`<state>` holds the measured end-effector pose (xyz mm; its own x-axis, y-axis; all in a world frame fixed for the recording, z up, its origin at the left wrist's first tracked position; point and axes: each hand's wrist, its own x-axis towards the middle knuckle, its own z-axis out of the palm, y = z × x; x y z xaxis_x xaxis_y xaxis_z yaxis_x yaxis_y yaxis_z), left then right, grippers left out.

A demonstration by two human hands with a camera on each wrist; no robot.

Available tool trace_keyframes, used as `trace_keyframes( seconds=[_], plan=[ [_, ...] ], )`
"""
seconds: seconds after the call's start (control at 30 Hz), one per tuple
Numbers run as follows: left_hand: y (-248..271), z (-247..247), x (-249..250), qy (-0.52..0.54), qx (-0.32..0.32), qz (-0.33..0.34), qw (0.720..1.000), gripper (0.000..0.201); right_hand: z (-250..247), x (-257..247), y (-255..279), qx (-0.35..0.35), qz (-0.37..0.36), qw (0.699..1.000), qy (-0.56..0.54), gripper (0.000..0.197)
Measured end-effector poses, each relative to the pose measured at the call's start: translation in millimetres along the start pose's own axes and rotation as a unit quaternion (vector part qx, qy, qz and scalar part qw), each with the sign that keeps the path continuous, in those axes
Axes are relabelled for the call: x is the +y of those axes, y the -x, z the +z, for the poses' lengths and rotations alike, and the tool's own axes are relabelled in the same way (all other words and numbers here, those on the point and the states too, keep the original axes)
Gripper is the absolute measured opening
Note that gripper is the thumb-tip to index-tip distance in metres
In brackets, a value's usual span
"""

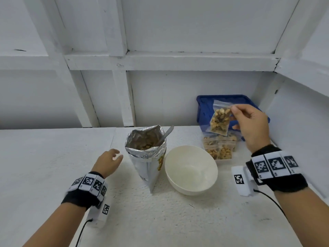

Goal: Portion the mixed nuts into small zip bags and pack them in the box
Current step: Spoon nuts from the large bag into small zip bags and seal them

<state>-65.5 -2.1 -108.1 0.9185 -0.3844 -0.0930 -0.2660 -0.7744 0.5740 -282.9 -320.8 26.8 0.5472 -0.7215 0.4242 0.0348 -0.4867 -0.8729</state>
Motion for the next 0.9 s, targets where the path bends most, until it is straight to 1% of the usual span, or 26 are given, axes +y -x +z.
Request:
trace_keyframes(
  seconds=[0.07, 0.17, 0.27, 0.33, 0.37, 0.47, 0.57, 0.77, 0.83, 0.9],
  plan=[
    [-8, 14, -17, -0.068, -0.051, -0.019, 0.996, 0.047, -15, 33, -5, 0.056, 0.042, 0.997, 0.034, 0.011],
    [-14, 27, -30, -0.15, -0.114, -0.023, 0.982, 0.064, -30, 70, -6, 0.131, 0.094, 0.984, 0.079, 0.012],
    [-14, 32, -30, -0.186, -0.139, -0.016, 0.972, 0.076, -35, 88, 0, 0.199, 0.112, 0.963, 0.142, 0.021],
    [-12, 33, -28, -0.21, -0.157, -0.014, 0.965, 0.081, -36, 97, 0, 0.229, 0.127, 0.954, 0.145, 0.023],
    [-11, 34, -26, -0.22, -0.163, -0.015, 0.962, 0.083, -35, 105, -2, 0.233, 0.137, 0.952, 0.143, 0.023],
    [-10, 34, -26, -0.223, -0.161, -0.01, 0.961, 0.085, -29, 136, -12, 0.207, 0.179, 0.952, 0.137, 0.018],
    [-10, 34, -28, -0.217, -0.16, -0.013, 0.963, 0.085, -22, 168, -23, 0.161, 0.222, 0.95, 0.149, 0.015],
    [-11, 35, -31, -0.208, -0.161, -0.016, 0.965, 0.086, -16, 192, -24, 0.105, 0.281, 0.941, 0.156, 0.017],
    [-10, 35, -30, -0.209, -0.16, -0.017, 0.964, 0.086, -16, 185, -23, 0.102, 0.292, 0.938, 0.159, 0.021],
    [-9, 35, -29, -0.209, -0.16, -0.02, 0.965, 0.086, -16, 163, -18, 0.094, 0.277, 0.936, 0.194, 0.03]
  ],
)
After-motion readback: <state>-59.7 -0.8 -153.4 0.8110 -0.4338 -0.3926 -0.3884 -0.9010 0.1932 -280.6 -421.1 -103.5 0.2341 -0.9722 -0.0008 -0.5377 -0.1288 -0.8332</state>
